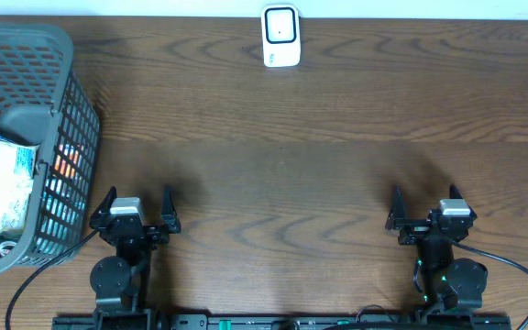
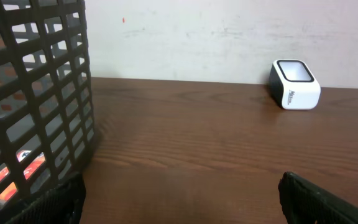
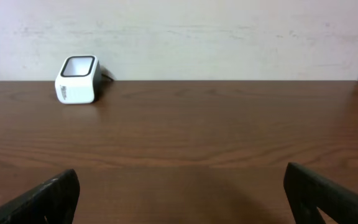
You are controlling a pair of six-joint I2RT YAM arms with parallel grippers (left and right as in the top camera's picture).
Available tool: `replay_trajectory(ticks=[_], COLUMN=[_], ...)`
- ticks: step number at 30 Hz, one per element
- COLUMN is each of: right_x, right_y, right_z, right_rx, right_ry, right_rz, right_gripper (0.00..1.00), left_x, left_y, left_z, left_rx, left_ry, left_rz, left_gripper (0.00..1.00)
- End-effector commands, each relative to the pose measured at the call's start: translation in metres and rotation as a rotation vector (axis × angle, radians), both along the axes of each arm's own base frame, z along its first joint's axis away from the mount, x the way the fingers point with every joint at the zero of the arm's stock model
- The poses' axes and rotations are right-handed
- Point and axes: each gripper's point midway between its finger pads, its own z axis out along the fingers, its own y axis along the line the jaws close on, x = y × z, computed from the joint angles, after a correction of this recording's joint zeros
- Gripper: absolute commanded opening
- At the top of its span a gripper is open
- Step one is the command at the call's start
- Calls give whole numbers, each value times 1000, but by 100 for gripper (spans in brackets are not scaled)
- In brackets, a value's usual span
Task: Scan the item barcode
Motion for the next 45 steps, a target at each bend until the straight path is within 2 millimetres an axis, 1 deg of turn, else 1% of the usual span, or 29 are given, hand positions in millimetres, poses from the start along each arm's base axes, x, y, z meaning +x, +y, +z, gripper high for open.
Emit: replay_trajectory(ticks=[1, 37, 38, 40, 42, 43, 45], right_x=[0, 0, 0, 0, 0, 0, 0], right_y=[-1, -1, -1, -1, -1, -1, -1], right_z=[-1, -1, -1, -1, -1, -1, -1], right_rx=[4, 4, 4, 4, 4, 4, 4], right_ry=[1, 1, 1, 1, 1, 1, 1], right_rz=[-2, -2, -2, -3, -2, -2, -2], right_gripper=[99, 99, 99, 99, 99, 99, 99], left_x=[-1, -1, -1, -3, -10, -12, -13], left_y=[-5, -5, -11, -38, -62, -67, -68], left_z=[-14, -13, -10, -3, -1, -1, -1], left_rx=[-7, -8, -32, -140, -212, -215, -216], left_ry=[46, 44, 32, 12, 28, 28, 29], left_rz=[-29, -32, -66, -214, -351, -383, -388], left_gripper=[98, 98, 98, 98, 98, 98, 98])
